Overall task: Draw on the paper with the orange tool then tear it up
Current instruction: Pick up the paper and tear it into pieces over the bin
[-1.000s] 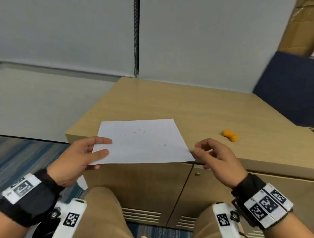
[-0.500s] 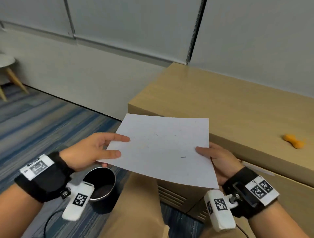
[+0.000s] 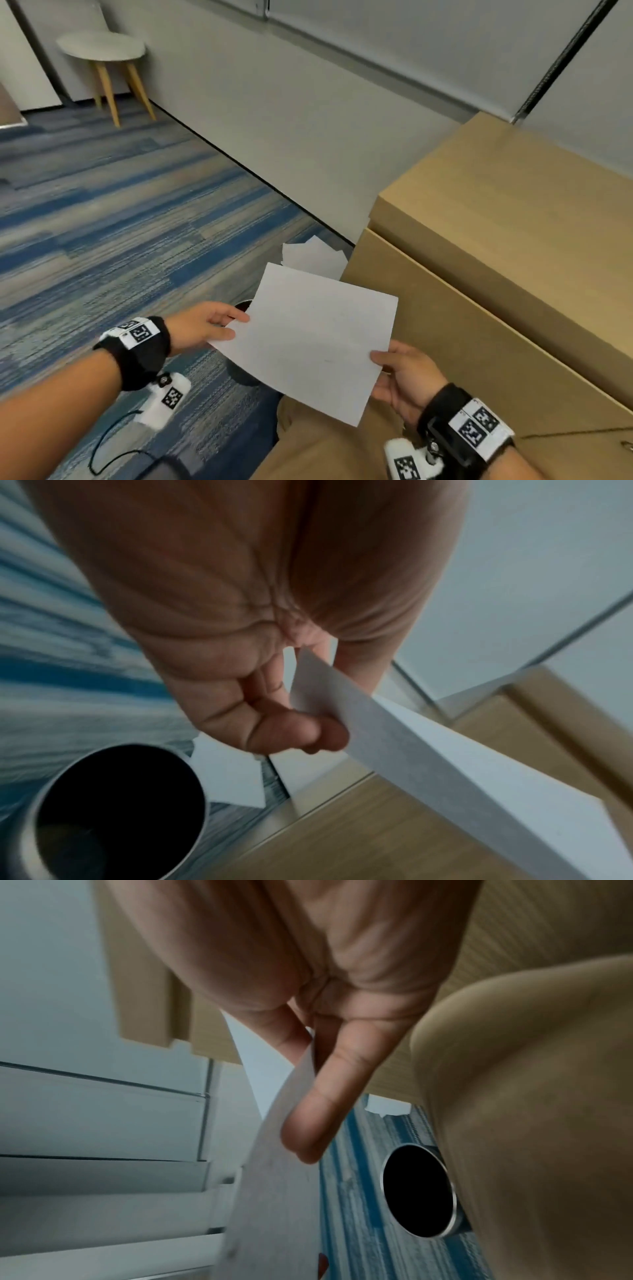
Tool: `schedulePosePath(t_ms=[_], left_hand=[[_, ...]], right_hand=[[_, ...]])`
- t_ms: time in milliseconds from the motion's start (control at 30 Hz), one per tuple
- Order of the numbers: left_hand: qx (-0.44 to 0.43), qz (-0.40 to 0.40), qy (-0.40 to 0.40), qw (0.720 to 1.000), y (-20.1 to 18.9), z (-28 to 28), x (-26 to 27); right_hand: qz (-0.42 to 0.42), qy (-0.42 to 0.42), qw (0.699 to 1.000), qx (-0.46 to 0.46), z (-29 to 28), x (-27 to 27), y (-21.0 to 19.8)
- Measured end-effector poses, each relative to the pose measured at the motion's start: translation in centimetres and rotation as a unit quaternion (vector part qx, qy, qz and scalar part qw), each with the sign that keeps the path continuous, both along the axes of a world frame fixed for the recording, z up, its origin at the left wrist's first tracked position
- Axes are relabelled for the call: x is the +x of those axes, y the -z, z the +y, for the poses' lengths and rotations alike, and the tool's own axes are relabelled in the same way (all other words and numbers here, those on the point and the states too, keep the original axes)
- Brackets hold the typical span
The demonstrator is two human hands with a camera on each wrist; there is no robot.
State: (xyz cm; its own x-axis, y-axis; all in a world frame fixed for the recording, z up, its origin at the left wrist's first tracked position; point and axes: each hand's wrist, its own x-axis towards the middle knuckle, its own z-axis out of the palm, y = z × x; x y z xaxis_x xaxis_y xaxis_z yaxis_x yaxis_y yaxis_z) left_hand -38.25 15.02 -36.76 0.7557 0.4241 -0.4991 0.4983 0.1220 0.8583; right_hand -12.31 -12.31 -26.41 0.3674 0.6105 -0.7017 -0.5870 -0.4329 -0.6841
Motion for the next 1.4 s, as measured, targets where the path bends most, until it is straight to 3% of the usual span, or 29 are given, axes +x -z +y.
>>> schedulePosePath(t_ms=[133, 300, 367, 533, 600, 700, 800, 867, 933, 1000, 1033, 1100, 1167, 1200, 1300, 1333, 1400], left_hand=[[-0.035, 0.052, -0.077, 0.995, 6.5, 0.6, 0.8], [0.093, 0.158, -0.098, 0.978, 12.1, 0.0, 2.8], [0.165, 0.177, -0.043, 0.969, 13.5, -0.6, 3.6], [0.250, 0.026, 0.142, 0.958, 12.5, -5.2, 6.9], [0.229, -0.009, 0.214, 0.950, 11.6, -7.7, 8.1], [0.152, -0.017, 0.231, 0.961, 13.2, -8.7, 9.2], [0.162, 0.189, 0.266, 0.931, 16.8, -5.8, 9.0], [0.145, 0.247, 0.232, 0.929, 17.9, -4.1, 8.5], [0.119, 0.140, 0.158, 0.970, 17.3, -4.0, 8.9], [0.089, 0.023, 0.158, 0.983, 16.3, -5.3, 10.0], [0.071, 0.011, 0.165, 0.984, 15.9, -6.0, 10.3], [0.063, 0.096, 0.179, 0.977, 17.0, -6.4, 10.1], [0.115, 0.225, 0.158, 0.955, 18.3, -5.7, 9.5], [0.141, 0.220, 0.146, 0.954, 18.3, -5.4, 9.3], [0.149, 0.046, 0.162, 0.974, 15.7, -6.7, 10.3], [0.143, 0.026, 0.185, 0.972, 15.3, -7.5, 10.6], [0.116, 0.120, 0.205, 0.965, 17.0, -7.3, 10.8]], right_hand=[[0.017, 0.017, 0.998, -0.059, 4.1, -0.2, 3.9], [0.049, 0.029, 0.990, -0.127, 8.6, -0.2, 9.3], [0.058, 0.038, 0.985, -0.160, 10.4, -0.1, 11.3], [0.040, 0.031, 0.977, -0.206, 13.8, -0.7, 15.6], [0.034, 0.015, 0.977, -0.208, 14.5, -0.7, 16.8], [0.032, 0.006, 0.980, -0.196, 15.0, -0.4, 18.1], [0.045, 0.008, 0.979, -0.196, 14.8, -0.4, 19.0], [0.049, 0.016, 0.978, -0.202, 14.7, -0.6, 19.0], [0.041, 0.011, 0.979, -0.198, 14.8, -0.7, 19.0], [0.033, 0.009, 0.980, -0.196, 14.8, -0.8, 19.2], [0.038, 0.011, 0.980, -0.194, 14.8, -0.8, 19.3], [0.058, 0.022, 0.982, -0.180, 14.7, -0.9, 19.2], [0.068, 0.026, 0.983, -0.171, 14.7, -0.9, 18.8], [0.068, 0.025, 0.983, -0.171, 14.8, -0.9, 18.7], [0.060, 0.022, 0.983, -0.174, 14.8, -0.8, 18.9], [0.056, 0.015, 0.983, -0.177, 14.8, -0.8, 18.9], [0.050, 0.010, 0.982, -0.181, 14.7, -0.8, 19.0]])
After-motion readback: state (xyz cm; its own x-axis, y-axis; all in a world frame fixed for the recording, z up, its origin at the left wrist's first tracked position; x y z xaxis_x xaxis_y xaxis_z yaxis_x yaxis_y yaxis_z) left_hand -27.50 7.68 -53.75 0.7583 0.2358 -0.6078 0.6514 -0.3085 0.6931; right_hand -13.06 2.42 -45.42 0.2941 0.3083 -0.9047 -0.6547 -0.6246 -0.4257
